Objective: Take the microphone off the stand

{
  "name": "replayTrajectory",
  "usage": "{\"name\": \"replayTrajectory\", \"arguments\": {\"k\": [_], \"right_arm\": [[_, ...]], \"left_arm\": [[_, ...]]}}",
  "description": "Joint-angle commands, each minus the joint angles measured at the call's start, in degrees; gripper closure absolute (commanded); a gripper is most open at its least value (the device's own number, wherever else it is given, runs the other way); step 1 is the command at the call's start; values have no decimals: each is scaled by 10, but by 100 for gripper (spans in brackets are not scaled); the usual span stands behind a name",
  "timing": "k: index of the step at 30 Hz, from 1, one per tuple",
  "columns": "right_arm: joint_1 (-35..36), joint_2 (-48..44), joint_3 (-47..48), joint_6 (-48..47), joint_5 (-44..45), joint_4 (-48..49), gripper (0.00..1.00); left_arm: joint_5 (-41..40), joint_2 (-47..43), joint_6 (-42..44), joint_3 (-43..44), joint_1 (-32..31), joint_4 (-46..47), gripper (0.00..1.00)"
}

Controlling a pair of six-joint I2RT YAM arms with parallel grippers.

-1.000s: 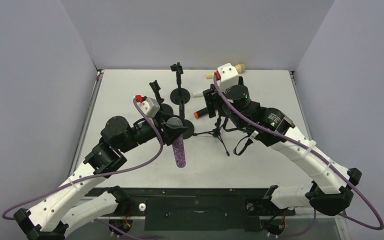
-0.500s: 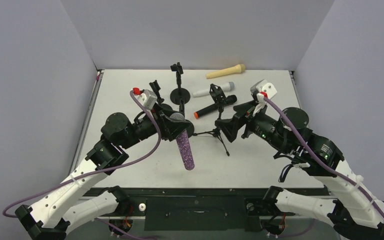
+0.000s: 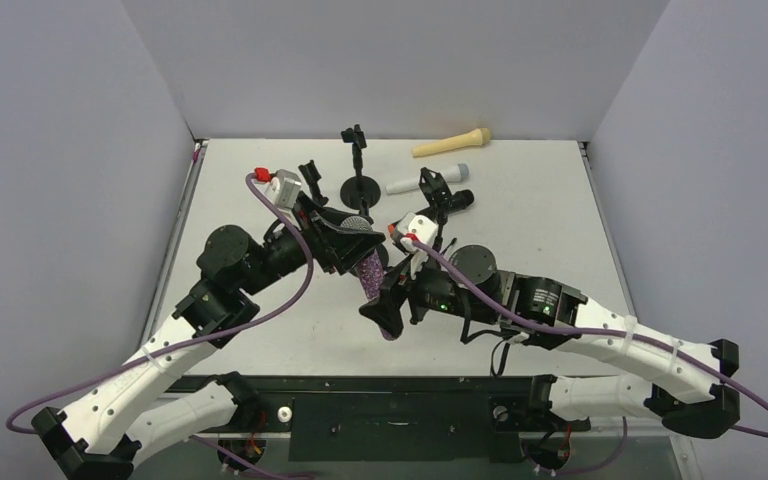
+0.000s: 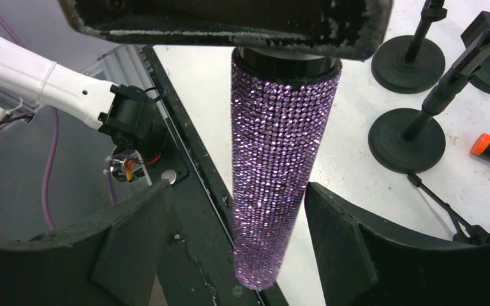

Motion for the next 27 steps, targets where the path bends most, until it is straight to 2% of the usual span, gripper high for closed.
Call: {"name": "replayTrajectory", "arguments": {"k": [1, 6, 9, 16, 18, 19, 21, 23, 24, 25, 26, 27], "right_arm": [[10, 17, 2, 17, 32, 72, 31], [11, 23, 1, 25, 72, 79, 55], [10, 27, 4, 23, 81, 78, 58], [10, 37, 9, 27, 77, 80, 56], [9, 39, 12, 27, 76, 80, 69], [6, 39, 15, 30, 74, 80, 85], [3, 39, 23, 33, 71, 76, 100], [0, 37, 34, 36, 72, 70, 100], [-1, 35, 42, 36, 72, 68, 100], [-4, 31, 46, 36, 72, 62, 100], [-5, 29, 52, 35, 72, 60, 100], [-9, 25, 55, 35, 70, 56, 100]], "left_arm": [[-9, -3, -24, 37, 0, 70, 100], [-7, -3, -31, 39, 0, 80, 100], [-9, -6, -36, 38, -1, 86, 100], [-15, -14, -46, 39, -1, 94, 100], [-17, -16, -47, 39, 0, 95, 100], [-18, -17, -47, 39, 0, 95, 100], [-20, -18, -46, 41, -1, 92, 100], [-26, -17, -38, 47, 0, 74, 85], [-29, -16, -35, 49, 0, 68, 63], [-35, -16, -30, 52, -1, 58, 54], [-39, -18, -26, 54, 0, 53, 34], [-45, -19, -16, 58, 0, 42, 25]]}}
